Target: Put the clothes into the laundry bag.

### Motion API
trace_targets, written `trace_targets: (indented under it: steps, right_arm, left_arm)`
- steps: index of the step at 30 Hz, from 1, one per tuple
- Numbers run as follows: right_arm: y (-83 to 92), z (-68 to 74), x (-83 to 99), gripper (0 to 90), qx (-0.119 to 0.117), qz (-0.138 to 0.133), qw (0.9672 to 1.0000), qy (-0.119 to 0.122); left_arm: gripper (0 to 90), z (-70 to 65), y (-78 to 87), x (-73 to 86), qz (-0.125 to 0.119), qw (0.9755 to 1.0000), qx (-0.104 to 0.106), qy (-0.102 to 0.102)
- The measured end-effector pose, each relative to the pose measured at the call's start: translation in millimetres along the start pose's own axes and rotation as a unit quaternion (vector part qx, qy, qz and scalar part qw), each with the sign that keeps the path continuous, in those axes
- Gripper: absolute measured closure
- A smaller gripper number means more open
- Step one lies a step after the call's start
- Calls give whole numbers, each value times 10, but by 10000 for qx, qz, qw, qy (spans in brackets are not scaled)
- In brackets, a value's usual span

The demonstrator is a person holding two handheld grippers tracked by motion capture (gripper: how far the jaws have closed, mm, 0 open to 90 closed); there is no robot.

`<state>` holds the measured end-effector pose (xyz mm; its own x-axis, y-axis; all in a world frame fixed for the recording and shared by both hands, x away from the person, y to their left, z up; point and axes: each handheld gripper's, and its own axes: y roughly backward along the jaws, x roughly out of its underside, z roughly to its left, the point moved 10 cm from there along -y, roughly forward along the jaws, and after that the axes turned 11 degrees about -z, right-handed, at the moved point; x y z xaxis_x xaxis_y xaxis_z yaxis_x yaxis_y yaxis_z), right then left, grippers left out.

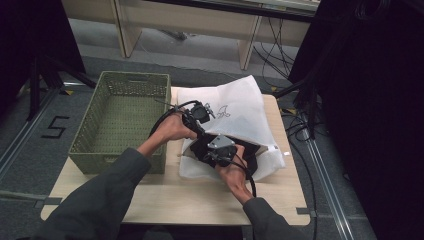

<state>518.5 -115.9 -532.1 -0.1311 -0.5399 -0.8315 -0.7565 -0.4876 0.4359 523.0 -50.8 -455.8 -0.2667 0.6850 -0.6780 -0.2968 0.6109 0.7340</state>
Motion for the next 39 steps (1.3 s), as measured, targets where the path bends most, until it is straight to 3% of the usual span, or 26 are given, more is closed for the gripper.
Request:
trace_targets:
  steps: [5, 8, 9, 10, 11, 14, 16, 17, 18, 19, 21, 22, 23, 24, 25, 29, 31, 33, 35, 37, 39]
  right_arm:
    - [-129, -179, 27, 853, 361, -78, 9993, -62]
    - [-126, -170, 38, 822, 384, -106, 9977, -540]
    - [-109, -141, 30, 809, 291, -122, 9975, -627]
    - [-85, -140, 14, 797, 161, -145, 9983, -538]
    - [-71, -159, -11, 784, 232, -283, 9981, -503]
    - [-18, -123, -19, 734, 130, -358, 9953, -889]
    - [5, -111, -18, 718, 96, -371, 9949, -934]
    - [11, -121, -10, 713, 45, -386, 9955, -862]
    - [36, -112, 2, 708, -10, -309, 9950, -954]
    - [27, -134, -9, 701, 9, -411, 9951, -902]
    - [61, -135, 9, 691, -78, -309, 9948, -968]
    - [66, -142, 11, 687, -46, -338, 9943, -1014]
    - [77, -155, 32, 674, -124, -294, 9953, -912]
    - [81, -155, 32, 666, -124, -324, 9944, -995]
    - [102, -160, 31, 656, -149, -314, 9943, -1007]
    - [187, -158, -12, 580, -206, -370, 9942, -992]
    - [267, -163, -28, 552, -269, -327, 9933, -1076]
    - [362, -191, -36, 548, -280, -379, 9928, -1105]
    - [459, -229, -19, 524, -350, -375, 9920, -1150]
    - [580, -246, 6, 504, -439, -347, 9884, -1412]
    - [691, -311, 31, 490, -448, -390, 9874, -1464]
  left_arm:
    - [847, 10, -27, 45, 61, 10000, 10, -37]
    - [843, 16, -56, 68, 58, 10000, 15, 56]
    - [840, 16, -65, 75, 58, 10000, 23, 24]
    - [832, 6, -73, 84, 56, 10000, 38, 45]
    - [814, 3, -81, 86, 23, 10000, 39, 50]
    - [737, -25, -96, 90, -115, 9999, -26, 87]
    - [667, -75, -71, 106, -168, 9997, -119, 89]
    - [630, -103, -38, 113, -227, 9995, -235, 40]
    - [578, -140, 8, 124, -297, 9989, -362, 3]
    - [573, -223, 74, 143, -414, 9982, -418, -68]
    - [576, -360, 150, 190, -593, 9973, -426, -87]
    - [571, -421, 189, 236, -632, 9969, -453, -131]
    - [573, -478, 201, 285, -680, 9963, -481, -227]
    - [572, -566, 193, 353, -681, 9965, -448, -196]
    - [569, -629, 167, 414, -691, 9964, -397, -283]
    - [544, -821, -39, 672, -626, 9972, -342, -221]
    - [538, -852, -163, 771, -660, 9970, -381, -127]
    - [537, -863, -263, 850, -522, 9981, -312, -115]
    - [529, -843, -357, 888, -522, 9978, -411, -39]
    - [525, -835, -436, 914, -480, 9982, -362, -62]
    - [502, -827, -496, 923, -485, 9980, -409, -54]
